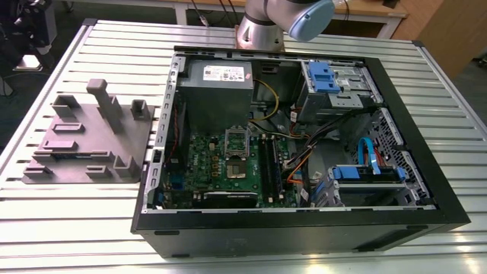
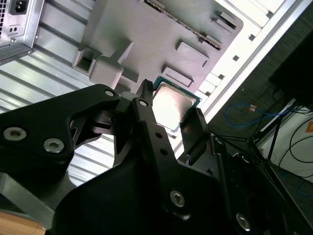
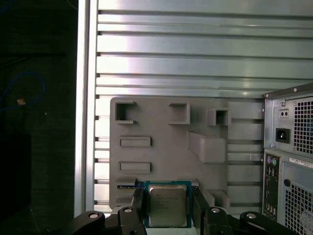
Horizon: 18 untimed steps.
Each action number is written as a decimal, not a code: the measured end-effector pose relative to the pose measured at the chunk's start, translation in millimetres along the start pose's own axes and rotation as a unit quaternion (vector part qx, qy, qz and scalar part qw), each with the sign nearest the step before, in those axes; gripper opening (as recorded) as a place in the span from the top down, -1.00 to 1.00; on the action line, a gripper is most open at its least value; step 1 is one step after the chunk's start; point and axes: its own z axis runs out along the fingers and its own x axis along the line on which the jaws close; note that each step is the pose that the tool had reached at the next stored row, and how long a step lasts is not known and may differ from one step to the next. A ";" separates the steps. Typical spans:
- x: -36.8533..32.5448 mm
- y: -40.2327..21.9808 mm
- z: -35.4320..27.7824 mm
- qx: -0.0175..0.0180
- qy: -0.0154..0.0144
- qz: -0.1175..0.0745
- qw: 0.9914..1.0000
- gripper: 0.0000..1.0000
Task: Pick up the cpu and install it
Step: 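Pick up the cpu and move it towards the insertion slot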
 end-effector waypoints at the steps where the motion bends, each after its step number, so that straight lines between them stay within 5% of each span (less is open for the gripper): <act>1: -0.2 0.0 0.0 0.000 0.000 0.000 1.000 0.06; 18: -10.1 0.0 0.1 0.000 0.000 0.000 1.000 0.06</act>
